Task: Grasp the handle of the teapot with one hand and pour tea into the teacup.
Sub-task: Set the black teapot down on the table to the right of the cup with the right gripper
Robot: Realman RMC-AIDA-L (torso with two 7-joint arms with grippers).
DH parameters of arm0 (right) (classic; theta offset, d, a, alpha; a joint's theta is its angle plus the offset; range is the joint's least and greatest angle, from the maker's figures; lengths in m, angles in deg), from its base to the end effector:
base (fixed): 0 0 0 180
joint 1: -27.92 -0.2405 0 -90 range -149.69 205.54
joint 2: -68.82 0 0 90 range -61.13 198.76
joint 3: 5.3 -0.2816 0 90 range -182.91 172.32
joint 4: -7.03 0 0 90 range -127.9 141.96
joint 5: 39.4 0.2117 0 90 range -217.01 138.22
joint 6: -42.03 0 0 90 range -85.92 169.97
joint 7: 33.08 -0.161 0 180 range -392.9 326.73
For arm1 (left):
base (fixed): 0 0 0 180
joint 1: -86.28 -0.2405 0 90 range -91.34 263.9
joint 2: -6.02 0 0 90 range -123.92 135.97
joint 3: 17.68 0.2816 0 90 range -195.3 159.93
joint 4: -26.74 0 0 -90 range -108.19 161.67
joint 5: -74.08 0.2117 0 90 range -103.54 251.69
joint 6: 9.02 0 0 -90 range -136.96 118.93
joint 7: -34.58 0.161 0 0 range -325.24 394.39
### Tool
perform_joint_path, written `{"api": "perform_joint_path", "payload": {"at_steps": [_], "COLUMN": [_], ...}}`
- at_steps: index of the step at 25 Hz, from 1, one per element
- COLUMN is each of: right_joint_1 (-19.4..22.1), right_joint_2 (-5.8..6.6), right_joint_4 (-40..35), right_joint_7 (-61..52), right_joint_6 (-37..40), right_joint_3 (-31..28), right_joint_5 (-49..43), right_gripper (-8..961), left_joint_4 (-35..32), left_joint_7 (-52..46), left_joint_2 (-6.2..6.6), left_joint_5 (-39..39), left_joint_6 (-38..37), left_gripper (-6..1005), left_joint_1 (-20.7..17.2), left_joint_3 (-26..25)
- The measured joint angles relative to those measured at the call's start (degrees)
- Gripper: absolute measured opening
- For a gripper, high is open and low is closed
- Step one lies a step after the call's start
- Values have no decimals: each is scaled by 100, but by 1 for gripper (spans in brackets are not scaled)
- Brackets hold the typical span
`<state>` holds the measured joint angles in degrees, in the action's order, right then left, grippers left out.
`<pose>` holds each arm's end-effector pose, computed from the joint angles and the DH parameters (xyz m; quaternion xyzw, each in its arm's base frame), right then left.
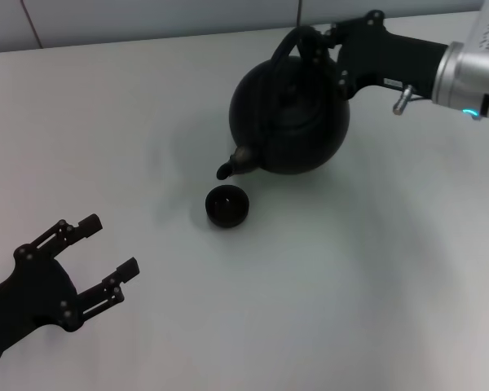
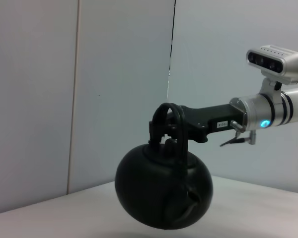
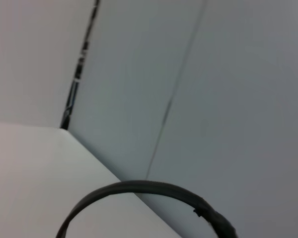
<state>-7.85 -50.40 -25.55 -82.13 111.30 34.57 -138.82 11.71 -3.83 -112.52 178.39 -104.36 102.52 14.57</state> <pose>0.2560 0.4229 -0.0141 -0.9109 0.0258 0.2201 0.3481 -0.3347 0.2414 -0.0531 -0.8924 -0.1444 -0.3478 0.2488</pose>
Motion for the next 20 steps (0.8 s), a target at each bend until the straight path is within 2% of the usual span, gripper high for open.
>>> {"api": "perform_joint_path", "payload": {"at_steps": [6, 13, 20], "right_joint_1": [269, 682, 994], "right_joint_2": [10, 14, 15], "right_joint_4": [59, 133, 253], "right_joint_7": [-700, -769, -782], "right_joint_6": [-72, -280, -243], "right_joint_3": [-171, -188, -308], "right_joint_5": [481, 1337, 1558], "right_gripper": [77, 78, 78], "left_joint_4": [-8, -16, -25], "left_joint_7": [1, 6, 9], "left_joint_2": [1, 4, 9], "left_joint_5": [0, 0, 0], "left_joint_6": [0, -28, -40], "left_gripper": [802, 802, 802], "left_joint_1": [44, 63, 64], "left_joint_3": [0, 0, 3]}}
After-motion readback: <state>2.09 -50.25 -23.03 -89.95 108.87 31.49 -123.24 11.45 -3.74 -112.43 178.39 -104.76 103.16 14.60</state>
